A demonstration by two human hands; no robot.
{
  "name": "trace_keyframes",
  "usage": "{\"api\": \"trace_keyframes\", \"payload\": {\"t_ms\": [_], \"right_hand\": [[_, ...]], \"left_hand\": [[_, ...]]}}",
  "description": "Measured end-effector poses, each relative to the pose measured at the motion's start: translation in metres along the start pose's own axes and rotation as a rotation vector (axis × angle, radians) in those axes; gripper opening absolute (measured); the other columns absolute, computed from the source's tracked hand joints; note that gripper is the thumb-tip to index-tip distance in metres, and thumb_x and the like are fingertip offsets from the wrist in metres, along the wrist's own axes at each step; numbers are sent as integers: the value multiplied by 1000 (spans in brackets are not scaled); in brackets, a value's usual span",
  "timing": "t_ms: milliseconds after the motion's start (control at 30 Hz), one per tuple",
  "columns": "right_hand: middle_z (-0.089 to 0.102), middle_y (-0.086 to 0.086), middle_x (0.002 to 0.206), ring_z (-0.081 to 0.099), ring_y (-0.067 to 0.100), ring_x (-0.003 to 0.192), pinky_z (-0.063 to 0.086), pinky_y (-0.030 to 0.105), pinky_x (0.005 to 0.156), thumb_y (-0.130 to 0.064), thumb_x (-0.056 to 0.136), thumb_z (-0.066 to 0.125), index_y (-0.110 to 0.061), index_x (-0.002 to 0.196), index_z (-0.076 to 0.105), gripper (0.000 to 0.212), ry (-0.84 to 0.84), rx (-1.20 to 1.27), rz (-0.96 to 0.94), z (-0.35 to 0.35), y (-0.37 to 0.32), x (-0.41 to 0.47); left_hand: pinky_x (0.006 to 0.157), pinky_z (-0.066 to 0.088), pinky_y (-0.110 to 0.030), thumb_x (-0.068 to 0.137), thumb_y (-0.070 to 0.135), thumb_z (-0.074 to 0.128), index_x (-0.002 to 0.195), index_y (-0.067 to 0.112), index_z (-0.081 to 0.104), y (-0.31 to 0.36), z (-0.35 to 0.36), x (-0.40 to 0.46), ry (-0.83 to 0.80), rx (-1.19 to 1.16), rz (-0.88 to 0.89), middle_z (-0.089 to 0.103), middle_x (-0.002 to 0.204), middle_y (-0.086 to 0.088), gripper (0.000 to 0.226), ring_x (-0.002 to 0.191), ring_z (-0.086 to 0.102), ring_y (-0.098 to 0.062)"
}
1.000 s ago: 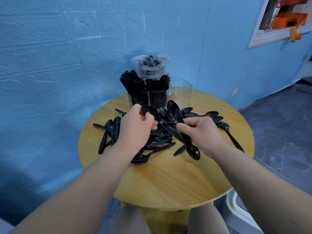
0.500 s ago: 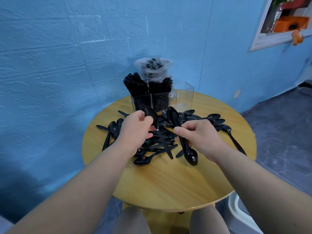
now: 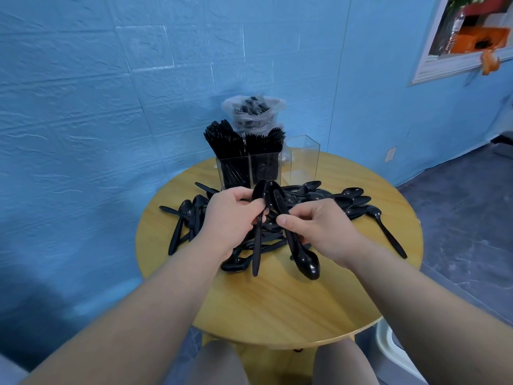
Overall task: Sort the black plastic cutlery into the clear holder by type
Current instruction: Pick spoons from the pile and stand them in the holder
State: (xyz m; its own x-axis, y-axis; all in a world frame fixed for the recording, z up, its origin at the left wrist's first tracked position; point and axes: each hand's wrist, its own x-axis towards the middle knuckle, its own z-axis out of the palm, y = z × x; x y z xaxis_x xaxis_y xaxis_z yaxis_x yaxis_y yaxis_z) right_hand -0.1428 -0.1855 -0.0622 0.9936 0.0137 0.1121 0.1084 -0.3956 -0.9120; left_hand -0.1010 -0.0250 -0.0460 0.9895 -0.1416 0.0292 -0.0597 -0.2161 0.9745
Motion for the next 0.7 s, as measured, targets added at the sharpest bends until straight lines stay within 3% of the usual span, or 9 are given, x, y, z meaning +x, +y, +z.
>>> {"api": "trace_keyframes", "payload": {"t_ms": [200,333,433,533,700], "right_hand": [[54,12,61,48,19,54,48,33,57,-32,87,67,1,76,69,35,-2,-25,-1,3,1,5],[52,9,58,48,18,54,49,31,56,-31,89,64,4,75,66,37,-41,-37,-8,3,-1,4],[59,3,58,58,15,56,55,27,61,-28,92,61,0,76,68,33,-64,-7,-4,4,-3,3],[69,5,72,69,19,67,59,33,65,-21,96,54,-3,82,67,26,-18,74,14,2,-6,0],[64,4,61,62,17,54,52,27,61,-26,98,48,-8,88,63,25,100,-33,-43,-11,-6,-3]], "left_hand": [[77,57,-27,96,9,50,108,17,69,0,1,-5,-167,-78,7,75,94,1,23,86,71,-13],[76,56,-26,94,17,58,97,29,67,-3,4,-4,-104,0,60,74,90,9,15,84,69,-6],[72,58,-29,97,16,51,98,18,67,-1,8,-3,-47,-3,101,73,86,3,16,78,69,-12],[67,59,-32,101,12,42,97,12,61,5,7,-1,27,-175,79,68,77,0,20,73,71,-17],[67,59,-40,103,17,35,103,15,52,4,-3,9,80,-88,86,61,90,-5,18,61,69,-17]]}}
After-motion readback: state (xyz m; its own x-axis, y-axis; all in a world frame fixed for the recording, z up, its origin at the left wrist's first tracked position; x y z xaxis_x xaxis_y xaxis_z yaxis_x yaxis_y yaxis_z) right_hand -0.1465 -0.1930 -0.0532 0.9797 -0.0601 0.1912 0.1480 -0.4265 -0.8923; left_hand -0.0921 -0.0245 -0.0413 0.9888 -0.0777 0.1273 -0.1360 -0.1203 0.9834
